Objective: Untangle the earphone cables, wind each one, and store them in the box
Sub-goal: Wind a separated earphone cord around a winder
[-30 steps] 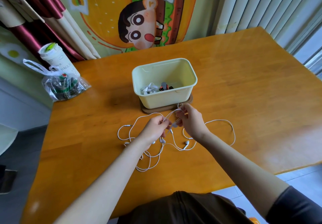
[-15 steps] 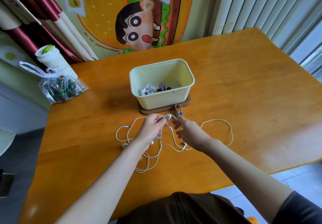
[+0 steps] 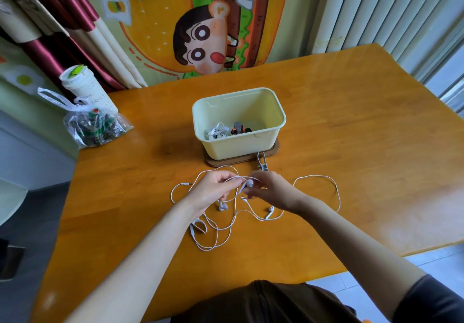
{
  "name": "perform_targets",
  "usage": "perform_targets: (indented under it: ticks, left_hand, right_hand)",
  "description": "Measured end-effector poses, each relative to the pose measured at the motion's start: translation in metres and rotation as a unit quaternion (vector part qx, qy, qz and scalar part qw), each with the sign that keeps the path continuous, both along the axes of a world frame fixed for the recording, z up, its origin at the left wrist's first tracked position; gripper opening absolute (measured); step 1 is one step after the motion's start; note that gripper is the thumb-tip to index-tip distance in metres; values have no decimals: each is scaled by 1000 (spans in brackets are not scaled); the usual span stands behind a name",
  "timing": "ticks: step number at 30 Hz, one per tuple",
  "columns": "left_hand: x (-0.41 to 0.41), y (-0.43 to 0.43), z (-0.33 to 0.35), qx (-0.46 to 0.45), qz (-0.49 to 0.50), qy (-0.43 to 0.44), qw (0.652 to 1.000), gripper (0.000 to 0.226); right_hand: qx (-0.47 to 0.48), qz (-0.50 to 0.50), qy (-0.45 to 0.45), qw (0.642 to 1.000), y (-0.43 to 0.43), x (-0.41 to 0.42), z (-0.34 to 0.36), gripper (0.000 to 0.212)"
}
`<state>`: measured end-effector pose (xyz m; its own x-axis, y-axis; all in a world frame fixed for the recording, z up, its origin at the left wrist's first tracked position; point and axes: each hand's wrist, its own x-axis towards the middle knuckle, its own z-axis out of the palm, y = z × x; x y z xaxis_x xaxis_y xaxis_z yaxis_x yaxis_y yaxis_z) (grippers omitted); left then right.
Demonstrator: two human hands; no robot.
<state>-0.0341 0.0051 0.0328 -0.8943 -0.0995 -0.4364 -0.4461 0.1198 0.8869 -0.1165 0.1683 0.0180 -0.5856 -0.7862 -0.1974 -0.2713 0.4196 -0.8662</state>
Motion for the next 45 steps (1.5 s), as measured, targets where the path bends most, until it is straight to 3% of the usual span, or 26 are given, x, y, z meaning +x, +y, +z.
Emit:
perform_targets:
  ticks: [7, 11, 17, 19, 22, 25, 28, 31, 34, 37, 41, 45]
  left_hand:
    - [4, -12, -16, -55, 48, -39, 997, 13]
    - [10, -16, -23, -94, -7, -64, 993, 16]
    - [9, -17, -32, -182, -57, -74, 979, 21]
    - [6, -14, -35, -220, -75, -74, 970, 21]
    - [-2, -2, -33, -267, -92, -46, 958, 19]
    - [-15, 15, -28, -274, -105, 5, 956, 15]
    - [-27, 30, -25, -270, -90, 33, 958, 8]
    - [-36, 31, -27, -240, -55, 40, 968, 13]
    - [-44, 31, -34, -219, -50, 40, 973, 9]
    - [-57, 34, -49, -212, -33, 11, 977, 20]
    - [-77, 36, -76, -267, -17, -78, 960, 27]
    - [-93, 45, -92, -348, -60, -152, 923, 37]
  right_hand:
    - [26, -95, -36, 995, 17, -8, 0, 22]
    - [62, -197, 35, 978, 22, -17, -3, 26]
    - [147, -262, 44, 953, 33, -23, -21, 31]
    - [209, -264, 46, 941, 37, -21, -24, 30]
    - [339, -179, 146, 912, 39, -15, -22, 25]
    - [236, -27, 153, 959, 27, -1, -13, 50]
    - [118, 7, 58, 991, 10, 10, -6, 39]
    - [104, -32, 57, 992, 8, 4, -7, 20]
    - [115, -80, 62, 988, 16, -8, -13, 20]
    - [155, -157, 72, 973, 26, -21, -24, 21]
    - [165, -262, 22, 951, 43, -38, -35, 23]
    - [191, -293, 3, 937, 48, -48, -43, 21]
